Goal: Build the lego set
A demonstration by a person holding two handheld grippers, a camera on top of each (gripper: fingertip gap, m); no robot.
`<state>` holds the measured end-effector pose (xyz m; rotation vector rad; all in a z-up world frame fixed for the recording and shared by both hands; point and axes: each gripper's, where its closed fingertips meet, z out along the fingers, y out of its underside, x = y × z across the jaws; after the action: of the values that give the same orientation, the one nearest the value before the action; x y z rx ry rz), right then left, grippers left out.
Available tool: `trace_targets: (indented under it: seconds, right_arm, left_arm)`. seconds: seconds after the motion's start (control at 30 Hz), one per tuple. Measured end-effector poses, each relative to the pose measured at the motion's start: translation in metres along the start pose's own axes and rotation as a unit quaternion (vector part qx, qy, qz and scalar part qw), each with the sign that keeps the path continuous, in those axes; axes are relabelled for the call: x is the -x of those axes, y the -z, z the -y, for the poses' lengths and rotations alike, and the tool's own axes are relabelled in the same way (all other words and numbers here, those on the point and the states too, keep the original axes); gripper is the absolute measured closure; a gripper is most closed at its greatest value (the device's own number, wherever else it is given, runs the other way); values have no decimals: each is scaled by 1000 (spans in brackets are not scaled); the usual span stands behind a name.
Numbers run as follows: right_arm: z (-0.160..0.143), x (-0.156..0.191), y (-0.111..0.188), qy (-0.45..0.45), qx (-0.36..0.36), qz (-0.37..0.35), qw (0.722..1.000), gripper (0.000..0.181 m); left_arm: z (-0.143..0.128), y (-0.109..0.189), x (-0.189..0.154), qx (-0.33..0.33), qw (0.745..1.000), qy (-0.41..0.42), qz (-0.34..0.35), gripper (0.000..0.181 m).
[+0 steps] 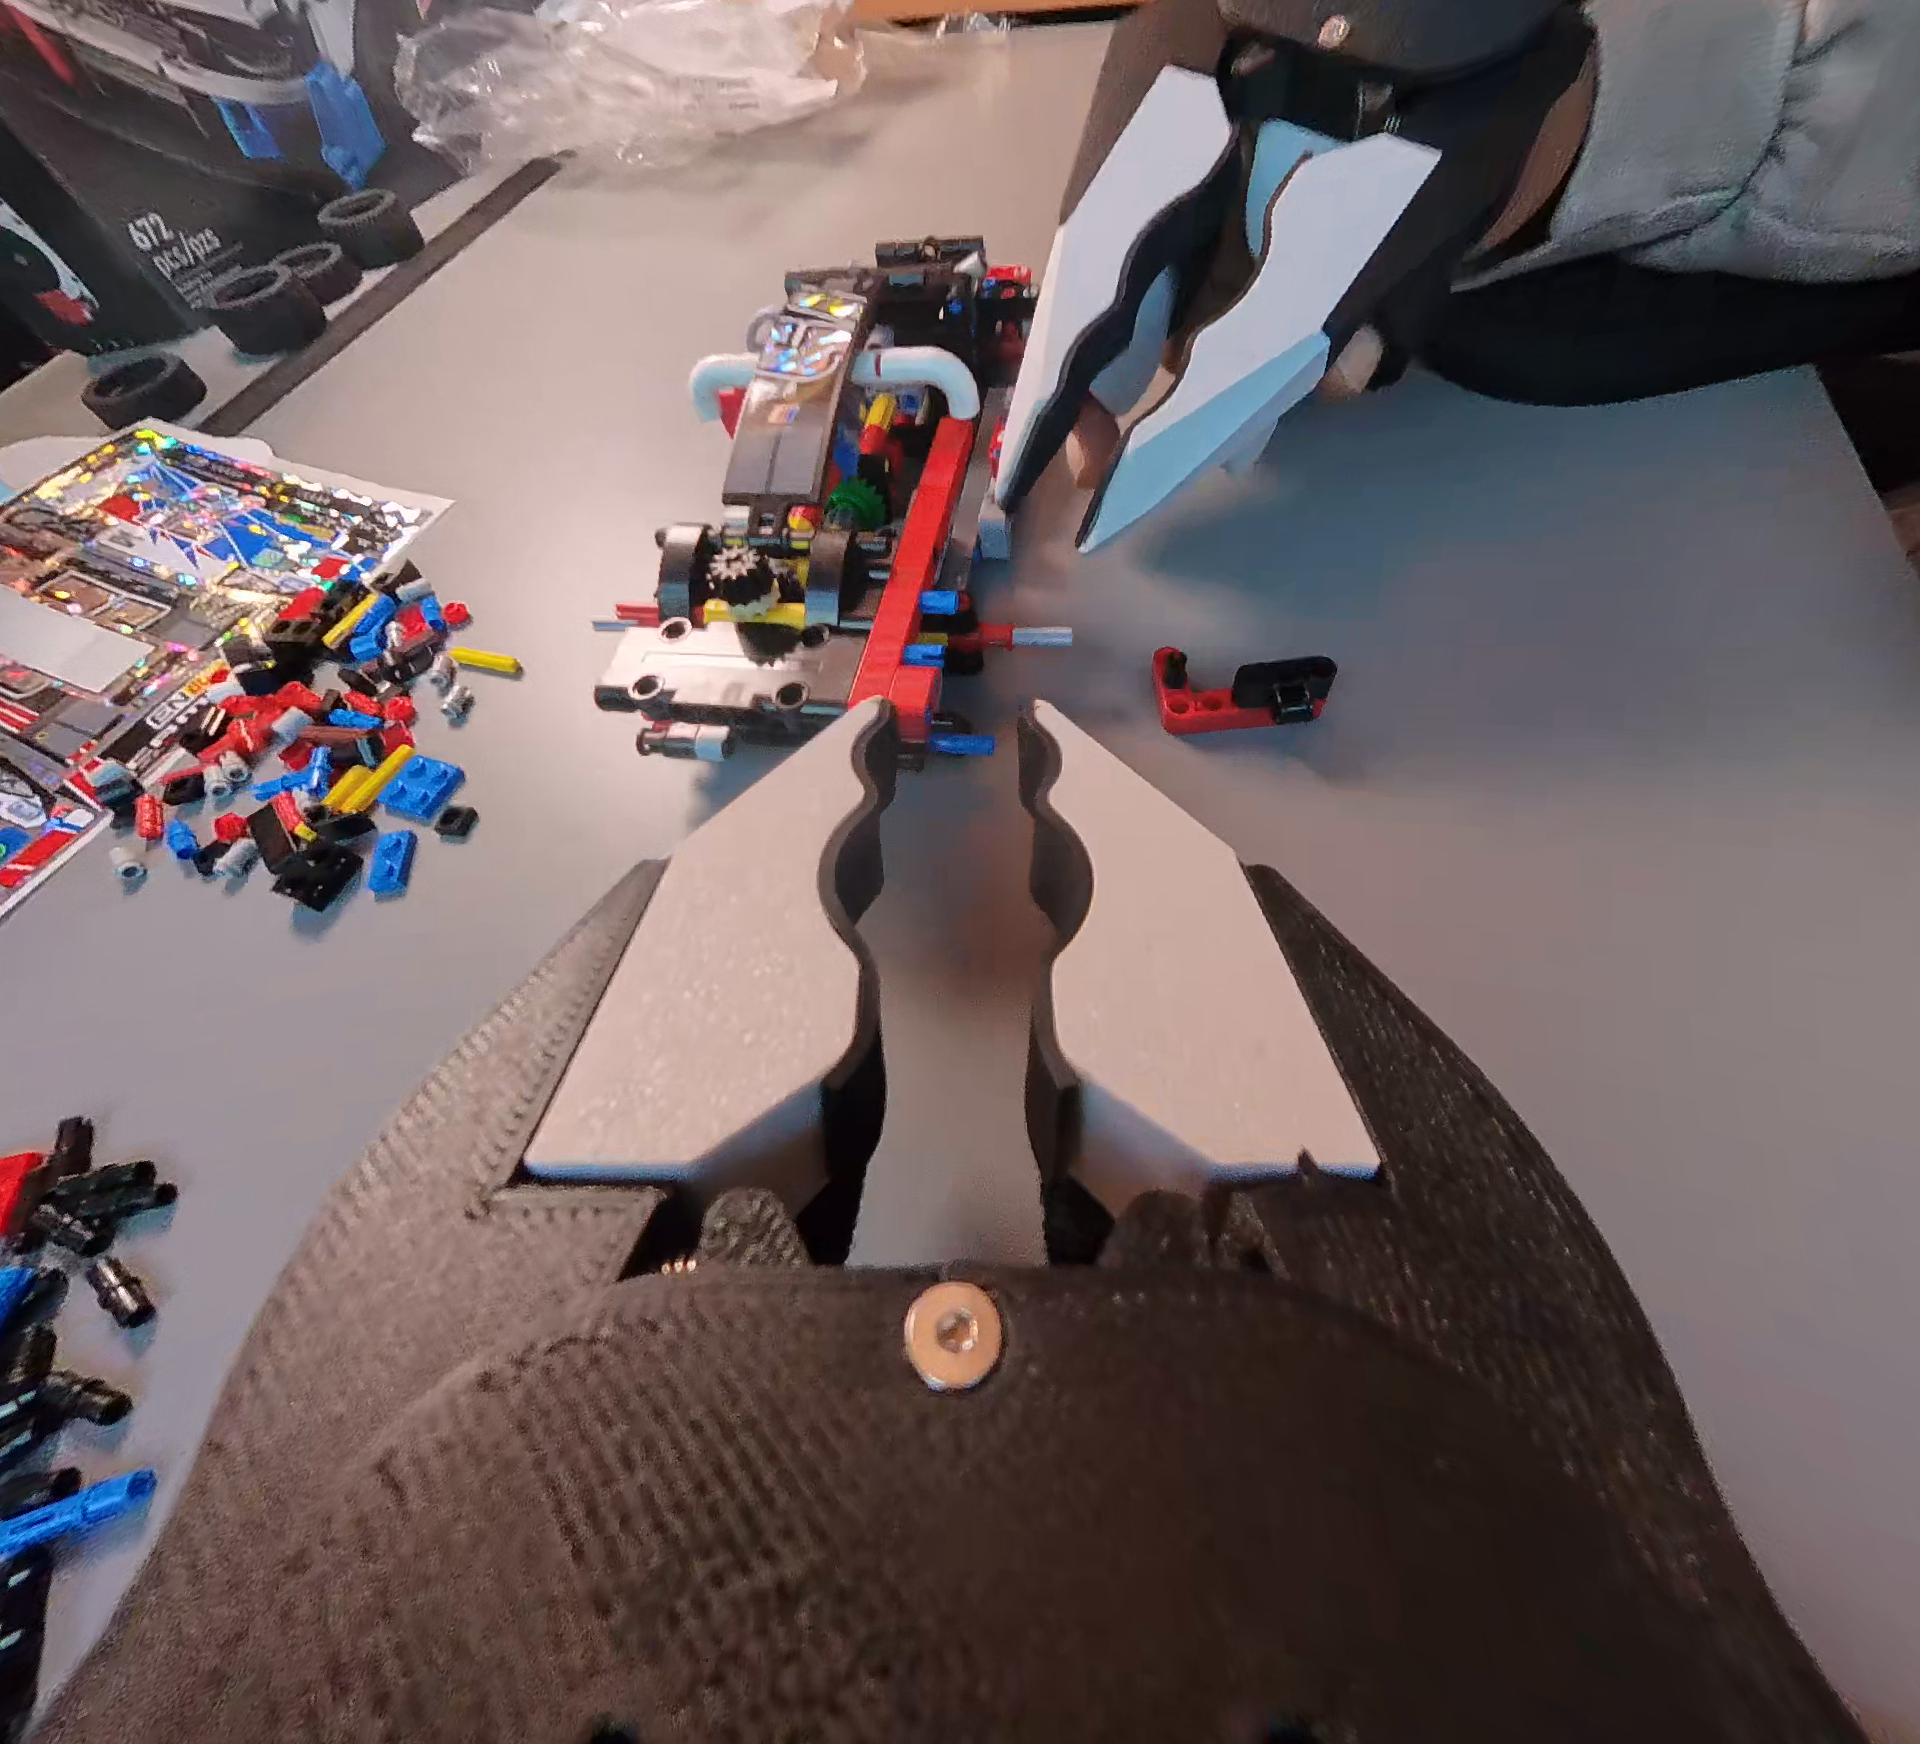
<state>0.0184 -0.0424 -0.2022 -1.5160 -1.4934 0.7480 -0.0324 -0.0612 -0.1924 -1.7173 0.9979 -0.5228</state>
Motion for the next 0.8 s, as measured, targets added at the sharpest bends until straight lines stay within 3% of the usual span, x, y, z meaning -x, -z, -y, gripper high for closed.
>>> trace_targets:
  seconds: [0.23, 0.57, 0.8]
  right_arm:
    - [5, 20, -1, 31, -1, 24, 999, 161]
    - [11, 3, 3, 8, -35, 0, 999, 165]
    - [10, -2, 5, -11, -42, 3, 999, 166]
  left_arm:
    - [17, 8, 0, -48, 999, 0, -4, 161]
    - [17, 9, 15, -51, 997, -24, 48, 154]
    - [18, 10, 9, -46, 997, -42, 42, 156]
